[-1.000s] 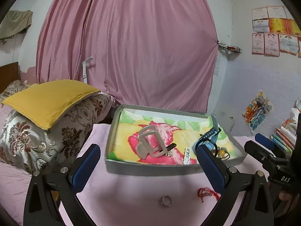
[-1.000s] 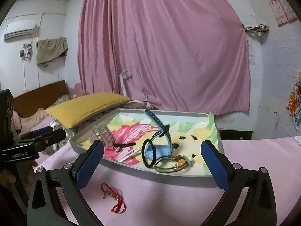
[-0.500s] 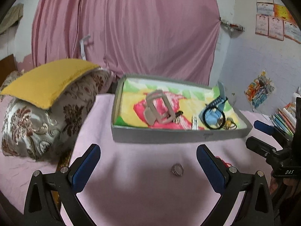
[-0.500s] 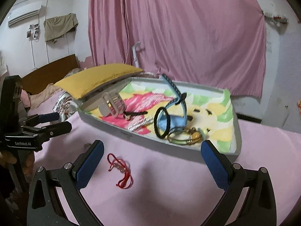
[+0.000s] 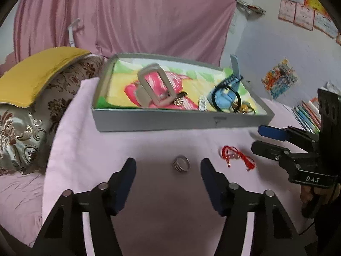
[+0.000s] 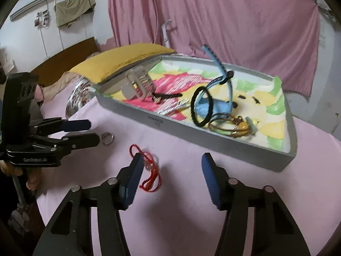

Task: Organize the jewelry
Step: 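Move the left tool to the silver ring while the right tool approaches the red string bracelet, then grasp the silver ring with the left tool while the right tool grasps the red string bracelet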

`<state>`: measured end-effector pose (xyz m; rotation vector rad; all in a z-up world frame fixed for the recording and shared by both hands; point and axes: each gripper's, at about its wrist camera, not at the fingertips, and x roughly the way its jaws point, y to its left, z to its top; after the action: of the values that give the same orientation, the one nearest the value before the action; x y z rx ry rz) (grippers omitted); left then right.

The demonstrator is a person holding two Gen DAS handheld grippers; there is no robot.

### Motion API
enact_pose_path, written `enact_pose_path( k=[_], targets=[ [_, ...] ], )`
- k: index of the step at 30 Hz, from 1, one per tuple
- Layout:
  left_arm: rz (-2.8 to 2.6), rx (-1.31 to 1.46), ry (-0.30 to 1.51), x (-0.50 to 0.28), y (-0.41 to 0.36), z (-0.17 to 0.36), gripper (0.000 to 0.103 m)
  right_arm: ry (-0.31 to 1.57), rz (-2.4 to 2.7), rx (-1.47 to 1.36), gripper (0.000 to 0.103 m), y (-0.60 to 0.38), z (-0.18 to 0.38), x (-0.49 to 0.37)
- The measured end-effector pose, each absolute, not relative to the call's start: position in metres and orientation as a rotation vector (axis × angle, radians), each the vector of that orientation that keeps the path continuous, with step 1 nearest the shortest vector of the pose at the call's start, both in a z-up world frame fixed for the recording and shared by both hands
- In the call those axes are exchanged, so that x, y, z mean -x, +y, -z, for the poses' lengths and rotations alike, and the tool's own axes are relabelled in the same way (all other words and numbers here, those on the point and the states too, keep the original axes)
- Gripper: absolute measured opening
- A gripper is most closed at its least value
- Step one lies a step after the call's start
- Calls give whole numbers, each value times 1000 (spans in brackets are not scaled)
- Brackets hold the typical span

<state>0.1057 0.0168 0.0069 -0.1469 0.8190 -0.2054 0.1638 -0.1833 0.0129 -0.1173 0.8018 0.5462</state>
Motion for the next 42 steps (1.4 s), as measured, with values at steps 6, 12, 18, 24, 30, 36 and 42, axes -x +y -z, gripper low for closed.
enact_pose_path(
  k=[6,12,18,24,30,36,42],
  targets=[
    [233,128,841,-109,10,-4,45,844,-590,152,35,-171,-7,-167],
    [246,99,856,-111,3,-3,40,864,-620,195,31,-158,-2,-168],
    [250,49,873,-114,-5,-5,36,874,-617,238,31,-149,0,-169],
    [253,13,884,-116,-9,-5,35,874,-614,274,30,-144,1,-170],
    [234,-9,887,-117,-10,-5,30,873,-616,270,24,-146,0,-172],
    [225,-6,889,-118,-9,-5,20,868,-634,280,9,-145,0,-169],
    [226,0,887,-118,-8,-5,18,866,-623,281,9,-145,0,-168]
  ],
)
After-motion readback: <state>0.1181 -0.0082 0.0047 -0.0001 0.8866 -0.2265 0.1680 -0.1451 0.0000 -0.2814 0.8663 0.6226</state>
